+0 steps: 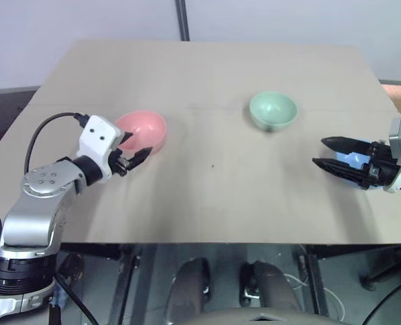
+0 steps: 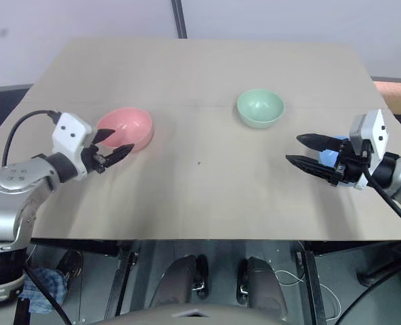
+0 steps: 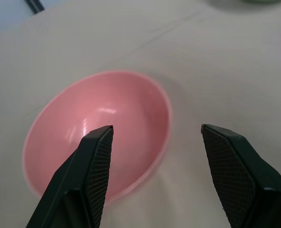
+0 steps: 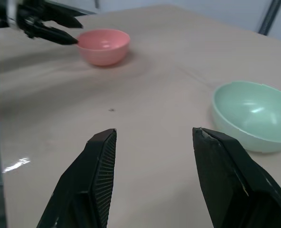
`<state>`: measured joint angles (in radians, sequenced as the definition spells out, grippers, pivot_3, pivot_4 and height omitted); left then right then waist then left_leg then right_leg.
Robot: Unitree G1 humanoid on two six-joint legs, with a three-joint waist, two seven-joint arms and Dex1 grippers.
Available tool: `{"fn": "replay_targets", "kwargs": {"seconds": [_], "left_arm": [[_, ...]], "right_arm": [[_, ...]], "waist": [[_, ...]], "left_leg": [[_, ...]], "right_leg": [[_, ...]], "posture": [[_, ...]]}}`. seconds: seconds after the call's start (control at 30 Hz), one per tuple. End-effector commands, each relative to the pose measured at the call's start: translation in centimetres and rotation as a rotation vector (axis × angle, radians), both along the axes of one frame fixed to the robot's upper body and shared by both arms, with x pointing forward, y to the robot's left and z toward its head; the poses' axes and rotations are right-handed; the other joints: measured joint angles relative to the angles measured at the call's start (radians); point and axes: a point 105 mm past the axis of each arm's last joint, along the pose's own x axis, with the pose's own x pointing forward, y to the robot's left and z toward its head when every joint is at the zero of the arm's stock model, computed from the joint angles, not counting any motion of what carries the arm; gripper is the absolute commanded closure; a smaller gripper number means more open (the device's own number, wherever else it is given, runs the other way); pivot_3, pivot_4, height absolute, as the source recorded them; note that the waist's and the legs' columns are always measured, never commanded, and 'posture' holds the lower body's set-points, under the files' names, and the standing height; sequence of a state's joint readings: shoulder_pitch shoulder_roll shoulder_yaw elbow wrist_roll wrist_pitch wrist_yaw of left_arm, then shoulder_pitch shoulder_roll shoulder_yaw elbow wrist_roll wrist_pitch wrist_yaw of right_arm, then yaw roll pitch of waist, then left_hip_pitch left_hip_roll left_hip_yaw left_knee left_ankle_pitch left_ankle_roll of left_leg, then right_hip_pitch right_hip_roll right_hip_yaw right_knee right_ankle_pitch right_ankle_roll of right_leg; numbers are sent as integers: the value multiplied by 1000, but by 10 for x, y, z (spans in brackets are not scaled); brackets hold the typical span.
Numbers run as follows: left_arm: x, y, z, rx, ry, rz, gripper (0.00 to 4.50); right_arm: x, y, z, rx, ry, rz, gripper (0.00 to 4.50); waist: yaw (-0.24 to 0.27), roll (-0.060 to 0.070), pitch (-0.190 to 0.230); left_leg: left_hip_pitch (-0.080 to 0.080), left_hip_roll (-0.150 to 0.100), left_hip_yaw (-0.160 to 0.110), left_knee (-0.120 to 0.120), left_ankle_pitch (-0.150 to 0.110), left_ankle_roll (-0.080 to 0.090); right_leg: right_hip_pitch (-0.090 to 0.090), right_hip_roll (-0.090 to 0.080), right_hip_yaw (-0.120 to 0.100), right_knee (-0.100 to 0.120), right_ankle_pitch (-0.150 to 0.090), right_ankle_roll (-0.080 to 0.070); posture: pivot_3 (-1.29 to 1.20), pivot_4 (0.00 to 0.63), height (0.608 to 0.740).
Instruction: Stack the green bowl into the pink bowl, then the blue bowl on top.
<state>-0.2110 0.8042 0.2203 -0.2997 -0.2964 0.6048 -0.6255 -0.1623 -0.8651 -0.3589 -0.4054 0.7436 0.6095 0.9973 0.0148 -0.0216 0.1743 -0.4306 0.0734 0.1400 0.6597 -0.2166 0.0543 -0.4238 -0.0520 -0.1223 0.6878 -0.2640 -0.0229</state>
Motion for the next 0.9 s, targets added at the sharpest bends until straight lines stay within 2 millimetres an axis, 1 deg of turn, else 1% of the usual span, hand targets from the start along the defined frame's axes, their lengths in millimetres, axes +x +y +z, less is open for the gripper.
{"fn": "replay_targets", "kwargs": {"seconds": [0.03, 0.17, 0.43, 0.47, 0.57, 0.63, 0.73, 0.9], "left_arm": [[7, 6, 10, 74, -44, 32, 1361], [17, 13, 3, 149, -28, 38, 1361], [31, 14, -8, 201, 10, 11, 1361], [33, 11, -8, 204, 7, -2, 1361], [35, 3, -5, 204, -8, -51, 1361], [37, 2, -1, 202, -25, -62, 1361], [40, 0, 11, 141, -62, -65, 1361], [42, 0, 23, 92, -106, -66, 1361]], "right_arm": [[-6, 8, 13, -11, -46, 41, 1697], [-4, 8, 12, -13, -54, 37, 1697], [-6, 5, 9, -14, -62, 5, 1697], [-6, 5, 9, -13, -63, 1, 1697], [-6, 2, 9, -14, -68, -17, 1697], [-7, 1, 8, -15, -68, -26, 1697], [-8, 0, 6, -17, -64, -37, 1697], [-9, -1, 4, -19, -60, -45, 1697]], "waist": [[0, 0, 0], [0, 0, 0], [0, 0, 0], [0, 0, 0], [0, 0, 0], [0, 0, 0], [0, 0, 0], [-1, 0, 0]], "left_leg": [[0, 0, 0, -1, 0, 0], [0, 0, 0, -3, 0, 0], [-1, -1, 0, -7, 2, -4], [-1, -1, 0, -7, 2, -4], [-1, -1, 0, -7, 2, -4], [-1, -1, 0, -7, 2, -4], [0, -1, 0, -7, 3, -4], [0, -1, 1, -6, 3, -4]], "right_leg": [[0, 0, 0, -1, 0, 0], [0, 0, 0, -4, 0, 0], [0, 1, -1, -8, 0, 0], [0, 1, -1, -8, 0, 0], [0, 1, -1, -8, 0, 0], [0, 0, -1, -8, 0, 0], [0, 1, -1, -8, 0, 0], [1, 1, -1, -8, 0, 0]], "posture": [[0, 150, 740], [0, 150, 740], [0, 150, 740], [0, 150, 740], [0, 150, 740], [0, 150, 740], [0, 150, 740], [0, 150, 740]]}}
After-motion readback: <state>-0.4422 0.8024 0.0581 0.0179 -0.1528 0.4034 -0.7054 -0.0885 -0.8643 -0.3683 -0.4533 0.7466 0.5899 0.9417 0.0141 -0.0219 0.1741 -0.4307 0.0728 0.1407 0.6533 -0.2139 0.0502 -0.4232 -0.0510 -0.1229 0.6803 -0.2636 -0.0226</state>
